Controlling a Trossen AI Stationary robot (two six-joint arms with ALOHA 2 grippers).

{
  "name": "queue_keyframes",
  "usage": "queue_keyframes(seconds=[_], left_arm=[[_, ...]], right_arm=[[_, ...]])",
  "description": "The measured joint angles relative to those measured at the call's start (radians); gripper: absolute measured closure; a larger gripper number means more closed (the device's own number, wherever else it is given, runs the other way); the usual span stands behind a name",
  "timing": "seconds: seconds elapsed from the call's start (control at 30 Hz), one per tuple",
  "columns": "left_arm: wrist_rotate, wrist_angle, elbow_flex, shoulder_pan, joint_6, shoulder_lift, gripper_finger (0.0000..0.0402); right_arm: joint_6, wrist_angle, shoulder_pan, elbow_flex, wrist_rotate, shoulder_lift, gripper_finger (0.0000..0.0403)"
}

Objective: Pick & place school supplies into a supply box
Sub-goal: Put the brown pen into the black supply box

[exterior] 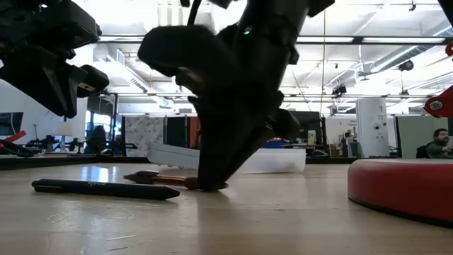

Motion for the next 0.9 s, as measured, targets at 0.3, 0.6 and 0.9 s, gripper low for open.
queue_keyframes(seconds=[0.3, 0.6, 0.9], left_arm=[[-0.001, 0.000, -0.002, 0.000, -0.012, 0.000, 0.0363], [-0.026, 0.028, -0.010, 0.000, -0.012, 0.000, 0.0363], [-0.021, 0.063, -0.010, 0.000, 0.014, 0.000, 0.0363]], right_arm=[[0.333, -0.126, -0.013, -0.009, 0.223, -0.172, 0.0389], [0.630, -0.435, -0.087, -0.153, 0.395, -0.459, 0.0390], [0.277, -0.067, -0.334, -0.376, 0.117, -0.484, 0.0389]])
